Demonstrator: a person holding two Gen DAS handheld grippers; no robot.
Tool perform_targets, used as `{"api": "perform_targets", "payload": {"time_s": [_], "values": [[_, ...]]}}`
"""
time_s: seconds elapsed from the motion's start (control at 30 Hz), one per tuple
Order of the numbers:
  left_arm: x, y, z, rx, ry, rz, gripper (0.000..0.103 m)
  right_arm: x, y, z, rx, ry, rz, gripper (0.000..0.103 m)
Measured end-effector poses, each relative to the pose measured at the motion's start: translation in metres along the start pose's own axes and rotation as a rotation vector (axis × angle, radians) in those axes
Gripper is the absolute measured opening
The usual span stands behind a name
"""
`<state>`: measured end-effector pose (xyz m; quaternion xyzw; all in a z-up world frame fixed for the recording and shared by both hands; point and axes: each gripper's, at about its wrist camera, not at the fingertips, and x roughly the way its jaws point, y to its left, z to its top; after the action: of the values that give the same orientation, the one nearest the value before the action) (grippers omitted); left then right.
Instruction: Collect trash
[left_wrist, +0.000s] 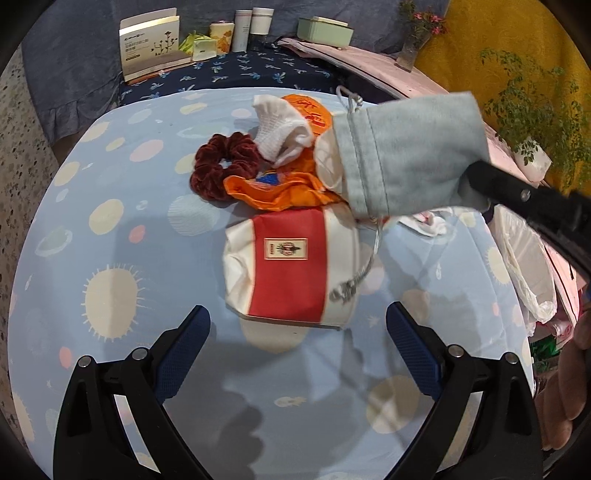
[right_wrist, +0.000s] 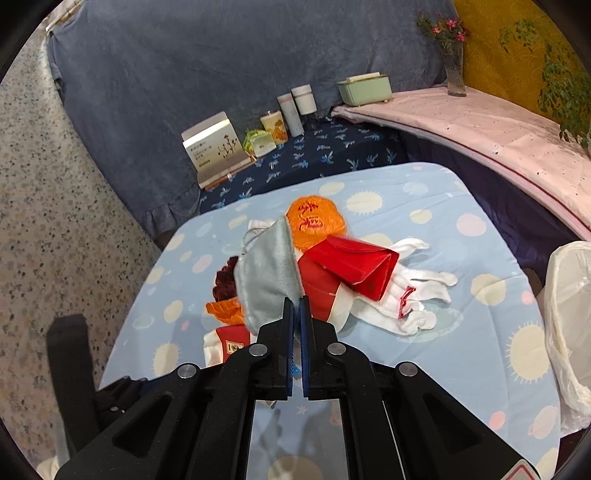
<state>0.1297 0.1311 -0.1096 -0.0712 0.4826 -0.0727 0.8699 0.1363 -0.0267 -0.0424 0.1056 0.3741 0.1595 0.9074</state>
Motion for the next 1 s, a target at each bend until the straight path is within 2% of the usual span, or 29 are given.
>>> {"api": "perform_targets", "payload": {"time_s": [0.23,0.43,0.63,0.8,1.0], "values": [[-0.003,-0.025,-0.004,0.049,0.009,-0.048,0.088,-0.039,-0.019,0.012,0.03,-0.093,-0.024,0.003],[-0.002,-0.06,-0.008,0.12,0.014,-0.07,0.074,-0.067,-0.047,0.016,0.066,-0.151,-0.094,0.003],[0.008,-0.103,-0.013,0.216,-0.002,-0.049,0.063,-0.089,-0.085,0.01,0.132,-0.178,-0.143,0.004],[0.03,-0.123,-0.009,0.261,-0.009,0.036,0.05,-0.101,-0.102,0.005,0.153,-0.187,-0.166,0.003],[0.052,-0.121,-0.005,0.277,-0.01,0.191,0.038,-0.104,-0.109,0.002,0.158,-0.183,-0.171,0.004]]}}
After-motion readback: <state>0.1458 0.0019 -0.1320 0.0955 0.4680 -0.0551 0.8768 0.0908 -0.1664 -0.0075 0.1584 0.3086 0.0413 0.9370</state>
